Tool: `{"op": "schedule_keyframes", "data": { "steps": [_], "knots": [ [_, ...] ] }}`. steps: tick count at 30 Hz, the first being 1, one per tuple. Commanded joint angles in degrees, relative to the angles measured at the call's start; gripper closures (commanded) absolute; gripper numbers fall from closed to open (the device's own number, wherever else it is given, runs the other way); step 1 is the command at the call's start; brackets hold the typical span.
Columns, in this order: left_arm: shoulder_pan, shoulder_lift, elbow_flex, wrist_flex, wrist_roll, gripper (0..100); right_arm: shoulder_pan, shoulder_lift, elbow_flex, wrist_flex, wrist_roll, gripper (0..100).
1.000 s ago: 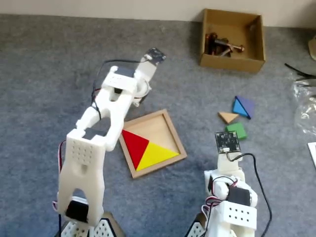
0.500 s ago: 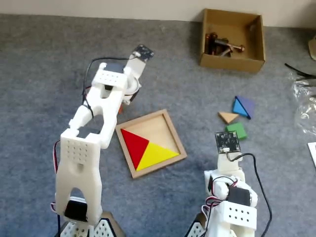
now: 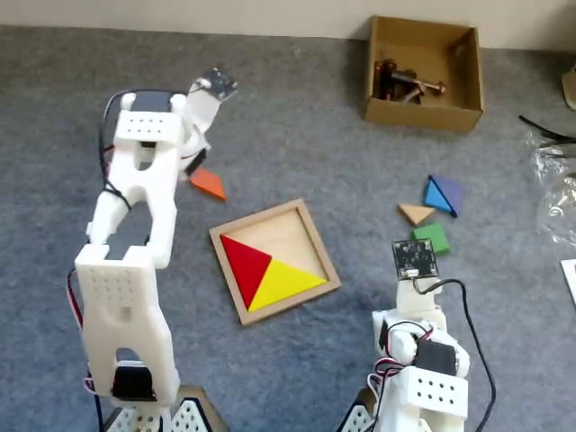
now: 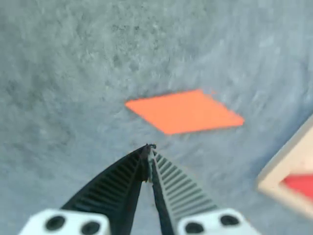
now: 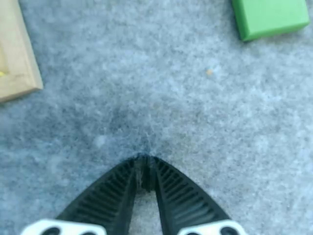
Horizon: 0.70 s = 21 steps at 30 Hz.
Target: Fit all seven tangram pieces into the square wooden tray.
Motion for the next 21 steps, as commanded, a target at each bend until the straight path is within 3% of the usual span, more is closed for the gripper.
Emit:
{"op": "schedule_keyframes", "data": {
  "steps": [1, 7, 13, 21],
  "knots": [
    [-3.7, -4.1, -2.8, 0.5, -15.0, 99, 1.7, 0.1, 1.2, -1.5, 0.7, 98.7],
    [-4.2, -3.8, -2.8, -0.4, -30.2, 99, 1.7, 0.1, 1.2, -1.5, 0.7, 98.7],
    [-4.3, -3.8, -2.7, -7.0, -35.2, 88, 1.7, 0.1, 1.2, -1.5, 0.7, 98.7],
    [-0.1, -3.6, -2.3, -8.1, -45.7, 87, 1.7, 0.1, 1.2, -1.5, 0.7, 98.7]
  ]
}}
